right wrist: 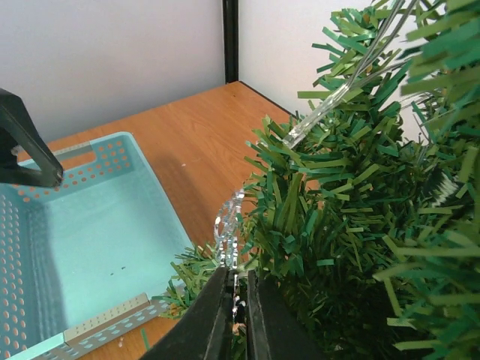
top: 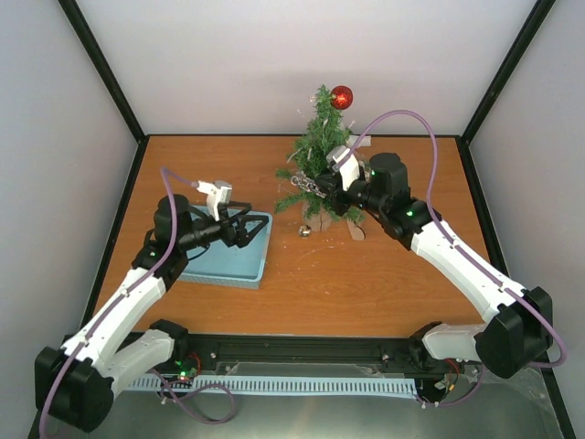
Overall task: Decorate the small christmas tree
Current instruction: Place the decoration item on the Christmas tree.
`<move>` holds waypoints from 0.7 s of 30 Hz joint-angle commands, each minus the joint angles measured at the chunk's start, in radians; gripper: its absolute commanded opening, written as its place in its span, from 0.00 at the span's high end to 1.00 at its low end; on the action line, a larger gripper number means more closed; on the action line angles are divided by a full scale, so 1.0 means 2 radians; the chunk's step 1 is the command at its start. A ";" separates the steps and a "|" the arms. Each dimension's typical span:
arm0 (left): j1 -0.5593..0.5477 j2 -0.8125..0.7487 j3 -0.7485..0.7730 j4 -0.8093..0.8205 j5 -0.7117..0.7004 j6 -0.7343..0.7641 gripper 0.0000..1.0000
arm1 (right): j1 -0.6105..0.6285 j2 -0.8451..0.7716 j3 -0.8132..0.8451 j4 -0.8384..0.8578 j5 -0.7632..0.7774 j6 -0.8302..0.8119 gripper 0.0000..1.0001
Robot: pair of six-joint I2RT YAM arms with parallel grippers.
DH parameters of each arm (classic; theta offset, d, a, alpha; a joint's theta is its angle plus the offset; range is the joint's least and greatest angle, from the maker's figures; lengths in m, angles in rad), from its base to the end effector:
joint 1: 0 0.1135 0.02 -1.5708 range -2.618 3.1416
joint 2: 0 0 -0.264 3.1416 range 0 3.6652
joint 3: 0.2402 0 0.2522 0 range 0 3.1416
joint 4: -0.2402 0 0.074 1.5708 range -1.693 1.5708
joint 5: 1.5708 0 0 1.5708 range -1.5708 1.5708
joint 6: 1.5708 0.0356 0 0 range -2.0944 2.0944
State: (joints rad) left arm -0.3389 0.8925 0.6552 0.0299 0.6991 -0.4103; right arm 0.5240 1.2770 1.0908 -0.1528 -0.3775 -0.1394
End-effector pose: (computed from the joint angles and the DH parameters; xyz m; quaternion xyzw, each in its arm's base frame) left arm 0.1863 -0.0900 0.2989 0.1896 0.7368 -0.4641 0.4536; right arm 0.2500 0.1597 0.3442 -0.3636 0.7228 0.2588 0.5277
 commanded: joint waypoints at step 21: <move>-0.003 0.216 0.131 0.150 0.080 -0.092 0.42 | -0.004 -0.012 -0.010 -0.002 0.011 0.007 0.97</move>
State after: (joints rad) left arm -0.3389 1.3033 0.8593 0.2497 0.8249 -0.5701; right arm 0.5232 1.2762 1.0908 -0.1684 -0.3550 -0.1421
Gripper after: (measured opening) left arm 0.610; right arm 0.030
